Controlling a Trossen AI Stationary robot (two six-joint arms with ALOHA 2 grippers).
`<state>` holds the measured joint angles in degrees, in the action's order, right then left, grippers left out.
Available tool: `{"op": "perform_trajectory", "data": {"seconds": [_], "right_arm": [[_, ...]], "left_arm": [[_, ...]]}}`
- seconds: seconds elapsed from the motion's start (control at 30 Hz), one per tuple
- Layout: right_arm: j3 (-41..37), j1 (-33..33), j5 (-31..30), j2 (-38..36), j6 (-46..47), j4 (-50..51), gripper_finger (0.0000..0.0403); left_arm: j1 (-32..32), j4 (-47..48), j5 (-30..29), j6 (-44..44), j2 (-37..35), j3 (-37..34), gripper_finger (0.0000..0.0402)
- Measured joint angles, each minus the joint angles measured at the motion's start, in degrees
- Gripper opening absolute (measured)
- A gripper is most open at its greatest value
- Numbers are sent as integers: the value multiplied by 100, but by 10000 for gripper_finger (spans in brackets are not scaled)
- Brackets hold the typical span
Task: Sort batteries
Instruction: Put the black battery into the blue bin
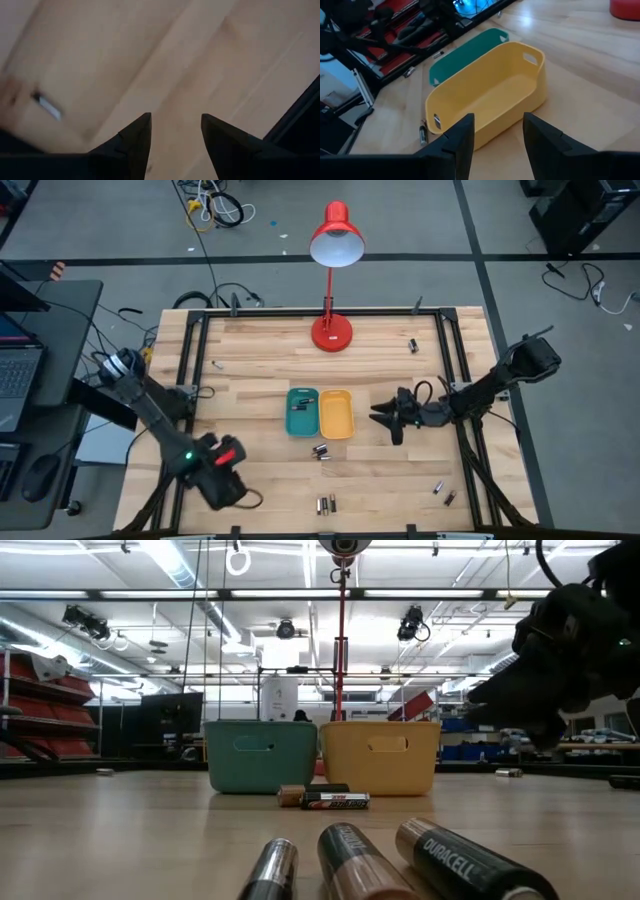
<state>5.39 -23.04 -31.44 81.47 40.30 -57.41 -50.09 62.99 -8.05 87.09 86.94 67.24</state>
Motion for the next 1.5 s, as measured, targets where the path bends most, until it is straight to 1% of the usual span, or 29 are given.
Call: {"op": "perform_trajectory", "data": {"seconds": [0.07, 0.2, 0.27, 0.37, 0.47, 0.53, 0.6, 0.77, 0.97, 1.07, 1.2, 1.37, 1.43, 1.5], "right_arm": [[0, -89, -82, 0, 25, -2, 155], [0, -253, -131, 0, 148, 0, 155], [0, -300, -229, 0, 152, 2, 154], [0, -322, -355, 0, 206, -3, 154], [0, -320, -369, 0, 215, -4, 156], [0, -320, -369, 0, 215, -6, 156], [0, -320, -369, 0, 213, -7, 155], [0, -320, -369, 0, 202, 1, 155], [0, -345, -367, 0, 165, 13, 155], [0, -348, -367, 0, 154, 13, 154], [0, -346, -369, 0, 152, 15, 156], [0, -348, -498, 0, 152, 11, 155], [0, -348, -498, 0, 152, 13, 156], [0, -348, -498, 0, 152, 15, 158]], "left_arm": [[-206, 59, 166, 342, 115, 0, 188], [-528, 113, 242, 1080, 380, 0, 188], [-640, 122, 405, 1521, 531, 0, 188], [-766, 325, 841, 2420, 732, 0, 188], [-847, 541, 1518, 3554, 867, -2, 188], [-899, 506, 1808, 3922, 911, -2, 188], [-943, 492, 1841, 4161, 929, -2, 188], [-918, 424, 1851, 4227, 1094, -2, 188], [-1039, 414, 1725, 4029, 1258, -2, 188], [-1136, 416, 1590, 3668, 1287, -5, 188], [-1248, 350, 1282, 2892, 1287, -78, 188], [-1338, -183, 1213, 1997, 1287, -466, 188], [-1366, -434, 1222, 1987, 1287, -651, 188], [-1355, -482, 1348, 2221, 1277, -786, 190]]}}
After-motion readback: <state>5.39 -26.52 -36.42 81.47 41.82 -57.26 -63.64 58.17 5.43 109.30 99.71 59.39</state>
